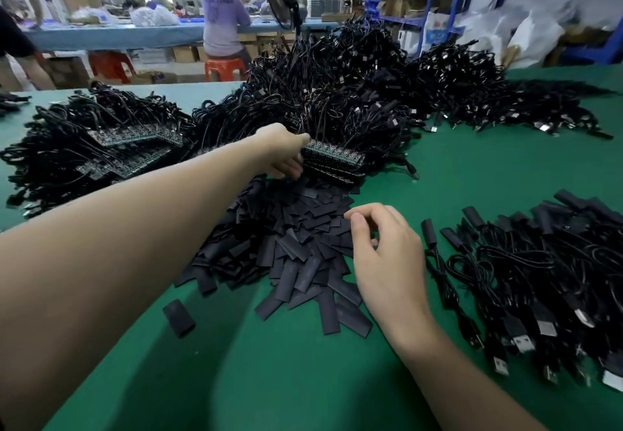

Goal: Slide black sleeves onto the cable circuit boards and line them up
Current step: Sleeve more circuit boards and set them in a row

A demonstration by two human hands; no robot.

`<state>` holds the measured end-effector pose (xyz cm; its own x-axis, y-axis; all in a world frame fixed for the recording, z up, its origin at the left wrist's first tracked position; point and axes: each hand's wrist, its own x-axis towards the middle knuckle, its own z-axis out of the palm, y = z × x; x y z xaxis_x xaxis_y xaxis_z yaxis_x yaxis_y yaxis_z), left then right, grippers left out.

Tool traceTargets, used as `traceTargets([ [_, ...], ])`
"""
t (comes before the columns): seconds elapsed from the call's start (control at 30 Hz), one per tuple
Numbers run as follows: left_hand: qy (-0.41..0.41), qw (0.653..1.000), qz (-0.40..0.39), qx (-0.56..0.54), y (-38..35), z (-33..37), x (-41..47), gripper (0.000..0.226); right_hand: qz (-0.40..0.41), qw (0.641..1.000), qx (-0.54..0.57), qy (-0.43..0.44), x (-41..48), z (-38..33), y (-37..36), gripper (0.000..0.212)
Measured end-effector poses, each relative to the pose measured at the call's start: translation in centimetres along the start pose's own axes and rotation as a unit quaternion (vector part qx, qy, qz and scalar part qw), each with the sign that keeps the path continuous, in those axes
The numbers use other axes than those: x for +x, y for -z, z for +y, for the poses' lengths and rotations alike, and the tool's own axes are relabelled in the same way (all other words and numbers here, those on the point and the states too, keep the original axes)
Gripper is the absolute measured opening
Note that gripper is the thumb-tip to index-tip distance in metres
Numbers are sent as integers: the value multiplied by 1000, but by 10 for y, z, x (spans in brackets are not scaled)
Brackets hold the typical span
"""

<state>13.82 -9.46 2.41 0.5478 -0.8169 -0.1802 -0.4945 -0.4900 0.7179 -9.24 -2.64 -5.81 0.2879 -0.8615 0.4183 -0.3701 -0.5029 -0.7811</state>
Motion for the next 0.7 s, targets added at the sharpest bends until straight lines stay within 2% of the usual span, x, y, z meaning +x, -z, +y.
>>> traceTargets([
  [0.13, 35, 983, 28, -176, -13, 1, -1, 27, 2, 1000, 3, -1, -1, 1, 0, 18],
  [0.23, 37, 969, 62, -236, -23, 0, 1, 16, -1, 1000, 1, 2, 0, 1, 1, 17],
  [0.33, 26, 928, 92, -359, -29, 11, 3, 11, 0, 1000, 7, 7, 0, 2, 0, 17],
  [0.4, 24, 900, 86, -426, -33, 22, 1, 16, 0, 1000, 10, 7, 0, 2, 0, 18],
  [0.47, 37, 897, 61, -437, -39, 30, -1, 21, -1, 1000, 11, 6, 0, 3, 0, 18],
  [0.57, 66, 889, 23, -453, -49, 38, -5, 8, -3, 1000, 12, 6, 0, 4, -1, 17],
  [0.7, 63, 853, 45, -515, -51, 46, -7, 19, 0, 1000, 11, 7, 1, 5, 0, 18],
])
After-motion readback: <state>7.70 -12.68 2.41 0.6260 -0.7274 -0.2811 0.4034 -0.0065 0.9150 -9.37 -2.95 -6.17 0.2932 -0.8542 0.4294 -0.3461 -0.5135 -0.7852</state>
